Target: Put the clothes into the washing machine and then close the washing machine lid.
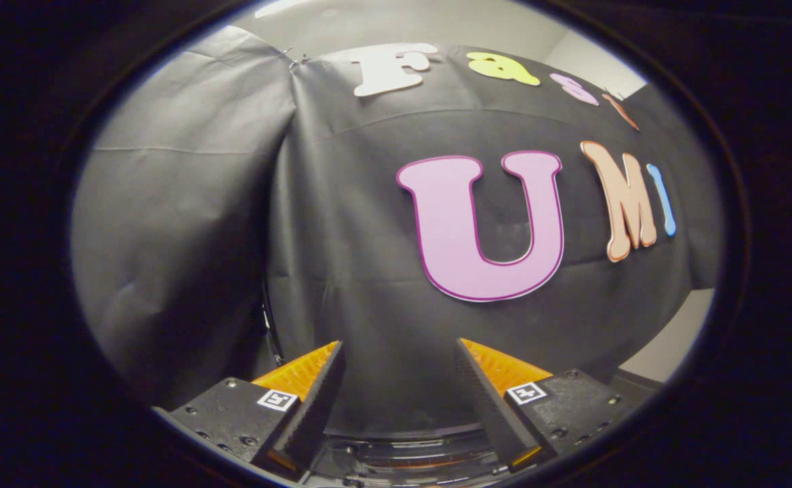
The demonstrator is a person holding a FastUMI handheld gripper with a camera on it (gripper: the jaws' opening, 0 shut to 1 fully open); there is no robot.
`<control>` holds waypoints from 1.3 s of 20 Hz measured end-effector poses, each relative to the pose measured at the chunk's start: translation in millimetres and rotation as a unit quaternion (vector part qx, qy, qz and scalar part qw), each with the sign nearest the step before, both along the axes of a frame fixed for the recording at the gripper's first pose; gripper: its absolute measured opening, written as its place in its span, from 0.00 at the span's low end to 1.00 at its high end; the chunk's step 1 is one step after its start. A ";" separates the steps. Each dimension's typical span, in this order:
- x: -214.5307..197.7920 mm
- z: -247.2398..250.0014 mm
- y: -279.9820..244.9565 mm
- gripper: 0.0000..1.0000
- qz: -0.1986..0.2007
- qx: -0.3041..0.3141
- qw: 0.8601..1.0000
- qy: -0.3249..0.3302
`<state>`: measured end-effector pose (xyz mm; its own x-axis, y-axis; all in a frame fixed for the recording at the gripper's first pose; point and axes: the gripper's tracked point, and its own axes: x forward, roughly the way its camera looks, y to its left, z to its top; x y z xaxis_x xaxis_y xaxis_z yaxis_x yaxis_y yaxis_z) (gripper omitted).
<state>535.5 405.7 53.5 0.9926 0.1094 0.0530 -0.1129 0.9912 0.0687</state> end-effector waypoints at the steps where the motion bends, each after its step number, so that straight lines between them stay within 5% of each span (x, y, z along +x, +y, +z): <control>1: 8.4 -7.2 0.5 0.97 -0.001 0.008 1.000 0.011; 11: 33.5 -94.2 -24.4 0.97 -0.042 -0.018 0.990 0.134; 12: 24.3 -81.9 -25.1 0.97 -0.039 -0.056 0.993 0.100; 26: 14.0 -79.1 -31.2 0.98 -0.037 -0.054 0.996 0.060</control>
<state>549.5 374.5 -25.6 0.9966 0.0351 -0.0744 -0.0375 0.9988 -0.0310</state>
